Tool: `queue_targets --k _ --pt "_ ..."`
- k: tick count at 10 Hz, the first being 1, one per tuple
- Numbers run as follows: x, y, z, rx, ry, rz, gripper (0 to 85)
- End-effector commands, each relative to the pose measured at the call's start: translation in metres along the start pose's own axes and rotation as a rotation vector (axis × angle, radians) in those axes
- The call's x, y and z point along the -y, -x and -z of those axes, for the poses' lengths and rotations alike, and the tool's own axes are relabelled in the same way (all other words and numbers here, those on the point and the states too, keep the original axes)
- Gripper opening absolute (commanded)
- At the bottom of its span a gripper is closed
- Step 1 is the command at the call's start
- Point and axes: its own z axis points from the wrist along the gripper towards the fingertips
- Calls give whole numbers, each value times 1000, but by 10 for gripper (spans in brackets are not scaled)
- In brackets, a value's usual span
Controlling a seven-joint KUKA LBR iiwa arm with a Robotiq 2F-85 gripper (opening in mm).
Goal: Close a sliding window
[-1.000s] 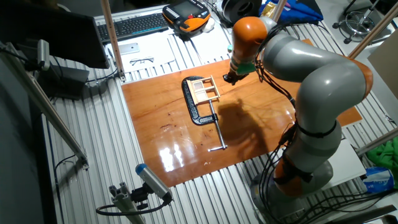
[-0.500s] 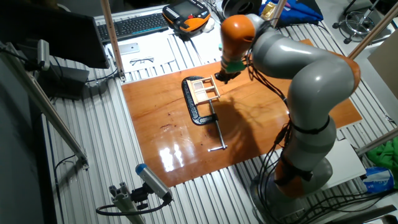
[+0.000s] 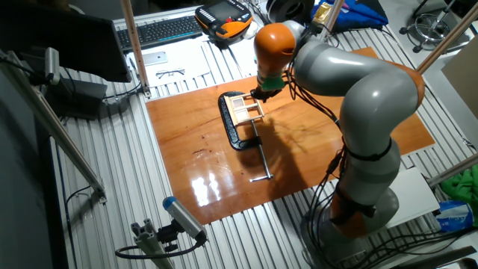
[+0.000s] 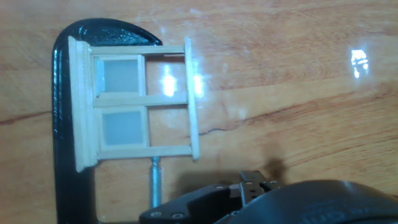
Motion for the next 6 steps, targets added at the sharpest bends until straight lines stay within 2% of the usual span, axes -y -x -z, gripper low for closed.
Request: queue_targets --k 1,2,3,5,6 --pt "-3 -1 0 3 -22 -4 0" --pt "-5 -3 -4 0 -3 -29 0" --pt "-7 -6 -7 4 6 -40 0" --pt "-7 -5 -8 10 11 -52 0" --pt "-6 -3 -9 3 35 -59 0"
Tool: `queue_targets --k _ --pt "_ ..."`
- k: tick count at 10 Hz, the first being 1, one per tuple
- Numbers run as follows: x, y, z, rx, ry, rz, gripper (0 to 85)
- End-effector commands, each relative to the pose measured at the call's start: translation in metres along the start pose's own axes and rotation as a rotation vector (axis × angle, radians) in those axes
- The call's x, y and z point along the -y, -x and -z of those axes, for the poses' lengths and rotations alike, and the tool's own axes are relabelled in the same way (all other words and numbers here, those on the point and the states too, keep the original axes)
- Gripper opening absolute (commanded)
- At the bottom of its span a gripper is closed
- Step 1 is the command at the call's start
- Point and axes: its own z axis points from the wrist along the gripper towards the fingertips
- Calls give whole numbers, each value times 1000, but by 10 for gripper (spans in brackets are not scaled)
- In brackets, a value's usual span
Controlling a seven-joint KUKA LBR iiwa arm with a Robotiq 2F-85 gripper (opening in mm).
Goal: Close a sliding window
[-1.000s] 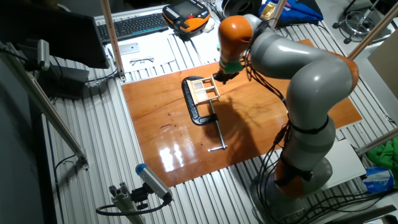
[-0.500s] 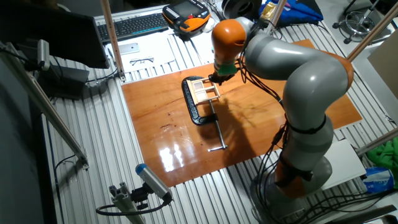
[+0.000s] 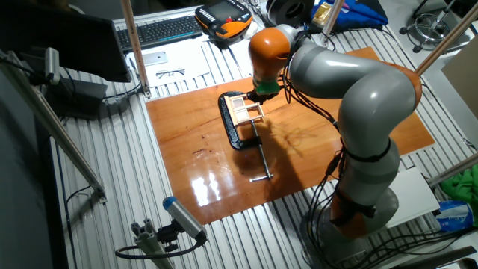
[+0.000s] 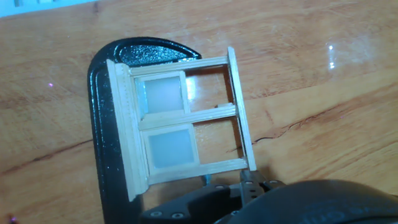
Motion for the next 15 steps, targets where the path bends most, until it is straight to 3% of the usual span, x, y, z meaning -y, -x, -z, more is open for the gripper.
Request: queue_targets --k 1,2,4,5,7,8,9,12,13,15 --pt "0 0 0 -9 22 -6 0" --pt "0 0 0 -9 34 -19 0" --pt "0 0 0 14 -48 5 0" --pt "0 0 0 3 -24 26 0" --pt "0 0 0 -49 -51 78 0" --pt "0 0 0 -50 -72 99 0" --pt "0 0 0 -40 -71 94 0" --pt "0 0 0 -54 -63 106 0" --pt "-1 -2 -3 -78 -41 94 0" --pt "-5 -2 -10 -85 -22 81 0"
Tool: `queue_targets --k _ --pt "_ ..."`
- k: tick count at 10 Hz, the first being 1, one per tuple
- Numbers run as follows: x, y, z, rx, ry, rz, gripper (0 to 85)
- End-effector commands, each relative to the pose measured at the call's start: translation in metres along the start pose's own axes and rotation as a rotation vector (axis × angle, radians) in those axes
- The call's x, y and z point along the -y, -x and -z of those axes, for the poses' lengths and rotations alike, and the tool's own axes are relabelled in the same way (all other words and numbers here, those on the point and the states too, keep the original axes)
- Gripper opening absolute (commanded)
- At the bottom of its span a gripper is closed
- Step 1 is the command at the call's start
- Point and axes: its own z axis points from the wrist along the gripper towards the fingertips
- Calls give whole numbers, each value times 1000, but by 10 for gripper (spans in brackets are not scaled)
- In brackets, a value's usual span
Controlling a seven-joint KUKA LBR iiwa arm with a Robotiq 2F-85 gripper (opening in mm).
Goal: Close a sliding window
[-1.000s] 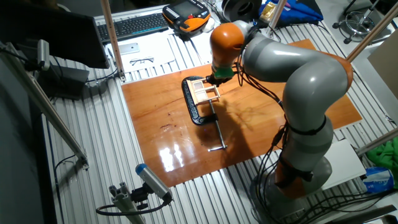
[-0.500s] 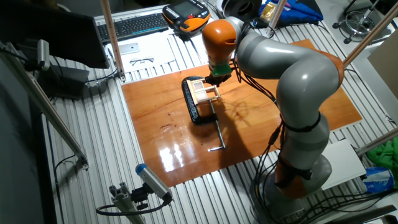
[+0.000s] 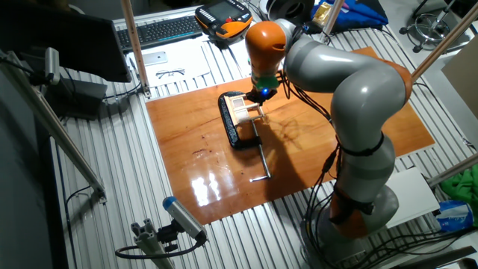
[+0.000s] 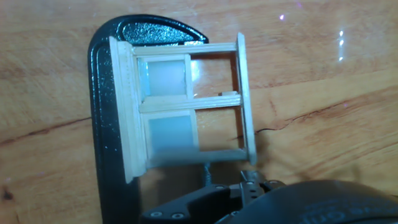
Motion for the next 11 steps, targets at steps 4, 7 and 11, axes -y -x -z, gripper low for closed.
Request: queue_targets --k 4,7,11 --pt "-27 1 1 15 -24 -41 0" --pt "-44 3 -17 29 -15 -48 0" --pt "-57 8 -32 30 -7 -63 0"
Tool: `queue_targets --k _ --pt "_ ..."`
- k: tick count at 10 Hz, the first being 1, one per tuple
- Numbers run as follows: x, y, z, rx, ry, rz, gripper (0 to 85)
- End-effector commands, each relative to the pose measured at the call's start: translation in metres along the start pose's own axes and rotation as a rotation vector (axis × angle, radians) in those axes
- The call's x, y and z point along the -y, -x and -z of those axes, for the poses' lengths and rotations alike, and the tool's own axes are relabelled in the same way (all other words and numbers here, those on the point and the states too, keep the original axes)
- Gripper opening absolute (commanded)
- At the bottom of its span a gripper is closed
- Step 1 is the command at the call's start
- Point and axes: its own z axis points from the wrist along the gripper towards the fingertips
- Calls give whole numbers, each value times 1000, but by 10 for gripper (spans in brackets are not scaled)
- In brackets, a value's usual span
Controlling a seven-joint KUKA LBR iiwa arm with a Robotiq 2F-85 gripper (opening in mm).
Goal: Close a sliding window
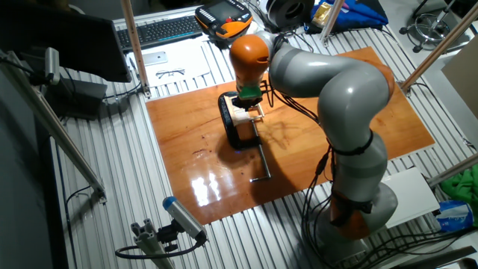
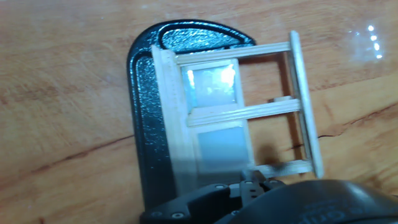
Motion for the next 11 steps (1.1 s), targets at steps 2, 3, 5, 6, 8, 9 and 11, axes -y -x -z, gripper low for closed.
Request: queue_targets --k 2,3,5,6,8,9,11 --pt "0 4 -7 -10 -10 9 0" --pt "1 6 -14 -6 -3 14 0" --pt "1 7 -25 0 -4 29 0" --pt "1 8 -31 -1 2 32 0" --pt "-1 9 -42 0 6 32 0" --pt "-2 10 -45 0 14 29 0" --pt "-3 10 -52 0 23 23 0"
